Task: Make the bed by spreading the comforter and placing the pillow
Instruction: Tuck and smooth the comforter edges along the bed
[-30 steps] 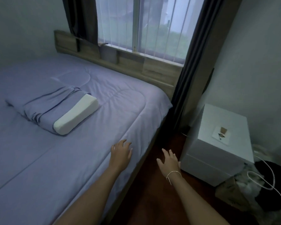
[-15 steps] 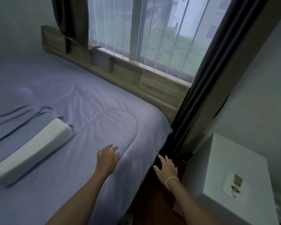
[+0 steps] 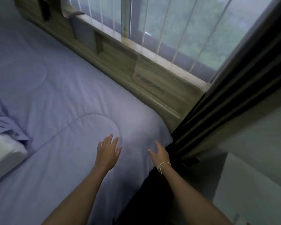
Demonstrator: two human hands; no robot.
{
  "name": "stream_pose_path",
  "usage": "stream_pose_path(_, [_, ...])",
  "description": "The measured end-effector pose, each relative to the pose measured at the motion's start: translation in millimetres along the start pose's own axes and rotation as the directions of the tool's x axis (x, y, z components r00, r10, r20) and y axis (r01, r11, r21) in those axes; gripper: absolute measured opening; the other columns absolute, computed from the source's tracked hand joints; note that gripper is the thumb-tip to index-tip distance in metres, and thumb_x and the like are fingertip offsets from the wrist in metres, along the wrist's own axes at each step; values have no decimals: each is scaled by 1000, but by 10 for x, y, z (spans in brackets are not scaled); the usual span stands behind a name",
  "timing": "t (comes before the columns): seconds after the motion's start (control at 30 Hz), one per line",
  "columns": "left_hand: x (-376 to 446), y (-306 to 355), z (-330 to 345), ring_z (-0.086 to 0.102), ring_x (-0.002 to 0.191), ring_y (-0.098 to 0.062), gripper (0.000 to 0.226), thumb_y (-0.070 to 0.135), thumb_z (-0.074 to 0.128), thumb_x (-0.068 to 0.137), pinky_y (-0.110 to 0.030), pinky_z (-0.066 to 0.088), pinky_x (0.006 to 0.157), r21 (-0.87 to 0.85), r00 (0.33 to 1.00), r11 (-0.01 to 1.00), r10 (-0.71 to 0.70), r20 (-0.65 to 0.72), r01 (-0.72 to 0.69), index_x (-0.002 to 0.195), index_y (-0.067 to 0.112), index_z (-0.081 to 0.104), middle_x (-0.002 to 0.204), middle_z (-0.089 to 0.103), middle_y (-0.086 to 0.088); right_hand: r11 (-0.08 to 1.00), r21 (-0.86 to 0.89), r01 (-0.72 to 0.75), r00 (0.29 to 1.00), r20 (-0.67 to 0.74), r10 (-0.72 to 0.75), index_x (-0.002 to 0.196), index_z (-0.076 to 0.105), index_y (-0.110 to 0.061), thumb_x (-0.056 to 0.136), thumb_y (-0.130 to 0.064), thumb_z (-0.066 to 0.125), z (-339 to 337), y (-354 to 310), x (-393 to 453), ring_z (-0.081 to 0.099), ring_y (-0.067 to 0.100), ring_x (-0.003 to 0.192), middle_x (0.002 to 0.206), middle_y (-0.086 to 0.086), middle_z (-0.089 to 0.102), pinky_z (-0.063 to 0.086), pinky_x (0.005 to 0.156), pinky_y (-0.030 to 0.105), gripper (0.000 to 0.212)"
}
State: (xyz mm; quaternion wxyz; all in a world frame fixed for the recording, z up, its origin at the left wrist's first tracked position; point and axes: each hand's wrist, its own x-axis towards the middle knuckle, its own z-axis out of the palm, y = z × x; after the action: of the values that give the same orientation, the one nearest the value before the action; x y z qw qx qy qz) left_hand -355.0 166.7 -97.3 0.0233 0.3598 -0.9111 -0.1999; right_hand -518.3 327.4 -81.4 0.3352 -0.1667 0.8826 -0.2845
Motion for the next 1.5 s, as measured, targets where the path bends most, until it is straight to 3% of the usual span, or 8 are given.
stream_pose_path(0.3, [1376,454,723,22,144,-33,78,61,17,86,-53,21,113,138,992,990,-30,123,13,147,13,26,157,21,-13,911,345,-225,950,-129,283,151,21,-17,95,-35,52,87,159,1734,25,25,144,159,9,20,23,115,31,67])
stream_pose_path(0.6, [1627,523,1337,36,137,-34,45,38,26,102,-58,22,112,376,991,925,93,-91,-52,138,18,45,145,47,-2,885,438,-162,837,-415,358,102,75,-13,88,-18,64,350,581,2233,68,31,91,100,12,74,40,71,22,19])
stream_pose_path(0.87, [1617,1017,1689,28,140,-31,47,22,50,92,-61,19,111,414,957,862,263,124,-291,138,19,44,146,44,-3,812,443,-381,822,-240,517,102,75,-13,90,-29,62,232,1275,2544,65,34,96,105,15,72,39,72,24,24])
stream_pose_path(1.03, [1874,848,1205,27,140,-30,58,46,18,99,-52,11,113,308,953,902,288,95,-304,144,12,30,150,34,-16,921,346,179,837,-546,43,136,51,-20,95,-49,41,460,660,2156,46,16,133,142,6,51,38,107,30,51])
stream_pose_path(1.1, [2003,583,1041,16,144,-32,62,50,15,97,-52,7,115,312,988,938,151,19,-149,147,15,23,155,22,-16,901,278,333,870,-460,-179,144,34,-29,98,-51,29,650,548,2175,25,15,145,155,5,31,24,118,42,51])
stream_pose_path(1.27, [2032,364,1138,2,148,-29,68,57,15,94,-53,3,117,389,1000,921,4,-19,4,151,20,10,160,5,-10,882,369,293,880,-465,-97,149,19,-26,97,-55,24,939,811,2554,12,16,148,158,-5,12,13,120,48,60])
stream_pose_path(1.4, [2037,336,1186,3,148,-28,66,56,16,95,-52,3,118,366,998,931,17,-57,5,151,21,9,160,6,-10,427,870,-247,903,47,427,143,40,-30,87,-69,38,1207,1451,2813,39,20,137,146,-7,43,30,114,39,68])
stream_pose_path(1.5, [2052,306,1228,4,148,-27,65,55,16,95,-51,2,118,358,995,934,28,-94,8,151,22,10,160,6,-9,478,804,-353,916,193,351,145,34,-36,79,-79,36,1317,1947,2999,38,16,137,150,-8,39,30,115,41,78])
